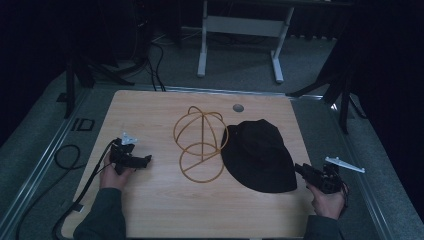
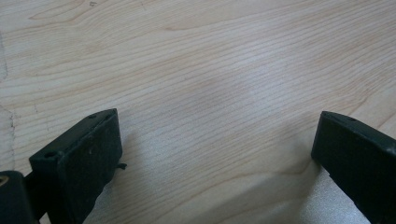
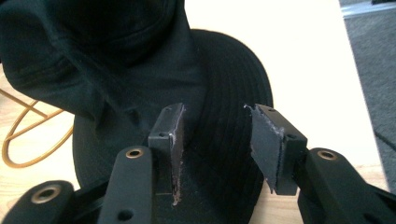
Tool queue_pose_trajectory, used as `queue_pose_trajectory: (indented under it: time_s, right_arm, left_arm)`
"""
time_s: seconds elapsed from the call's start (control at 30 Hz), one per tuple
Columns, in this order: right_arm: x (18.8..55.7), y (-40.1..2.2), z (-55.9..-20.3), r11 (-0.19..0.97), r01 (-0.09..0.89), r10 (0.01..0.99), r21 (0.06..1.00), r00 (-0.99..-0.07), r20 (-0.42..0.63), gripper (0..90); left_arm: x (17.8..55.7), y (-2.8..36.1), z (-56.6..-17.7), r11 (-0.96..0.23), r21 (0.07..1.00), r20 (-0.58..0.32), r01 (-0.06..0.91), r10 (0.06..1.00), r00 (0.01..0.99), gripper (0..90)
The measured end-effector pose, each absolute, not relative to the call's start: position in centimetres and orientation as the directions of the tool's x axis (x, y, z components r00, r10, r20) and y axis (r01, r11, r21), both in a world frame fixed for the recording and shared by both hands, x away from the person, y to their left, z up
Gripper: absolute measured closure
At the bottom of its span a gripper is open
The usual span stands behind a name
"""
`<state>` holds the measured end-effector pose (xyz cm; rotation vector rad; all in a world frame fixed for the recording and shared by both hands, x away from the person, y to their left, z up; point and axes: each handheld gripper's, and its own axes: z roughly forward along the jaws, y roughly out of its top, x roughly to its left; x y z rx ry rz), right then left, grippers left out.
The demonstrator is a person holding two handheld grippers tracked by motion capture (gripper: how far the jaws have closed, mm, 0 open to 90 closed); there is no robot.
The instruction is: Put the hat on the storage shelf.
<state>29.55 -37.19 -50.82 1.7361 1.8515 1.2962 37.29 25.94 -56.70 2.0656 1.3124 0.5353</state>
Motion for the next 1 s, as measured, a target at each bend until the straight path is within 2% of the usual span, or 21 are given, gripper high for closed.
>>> queue_pose_trajectory:
  time_s: [0.13,0.27,0.6,0.7,0.83,1.0]
  right_arm:
    - [29.7,-36.9,-51.0,-0.111,0.654,0.913,0.748,-0.23,0.336,52.1]
    - [29.7,-36.6,-50.9,-0.072,0.667,0.929,0.742,-0.225,0.293,58.6]
    - [29.7,-35.7,-50.2,0.04,0.689,0.942,0.724,-0.267,0.203,57.7]
    - [29.6,-35.6,-49.5,0.079,0.684,0.94,0.726,-0.294,0.175,56.5]
    - [29.3,-35.9,-48.8,0.09,0.672,0.925,0.735,-0.329,0.188,53.7]
    - [29.2,-35.7,-47.7,0.15,0.672,0.913,0.725,-0.375,0.159,45.6]
  left_arm:
    - [37.3,25.9,-56.7,-0.309,0.692,0.006,0.652,0.906,0.422,2.0]
    - [37.3,25.9,-56.7,-0.309,0.692,0.006,0.652,0.906,0.423,2.0]
    - [37.3,25.9,-56.7,-0.309,0.692,0.006,0.652,0.906,0.422,2.0]
    - [37.3,25.9,-56.7,-0.309,0.692,0.006,0.652,0.906,0.422,2.0]
    - [37.3,25.9,-56.7,-0.309,0.692,0.007,0.652,0.906,0.422,2.0]
    - [37.3,25.9,-56.7,-0.307,0.693,0.005,0.652,0.907,0.421,2.0]
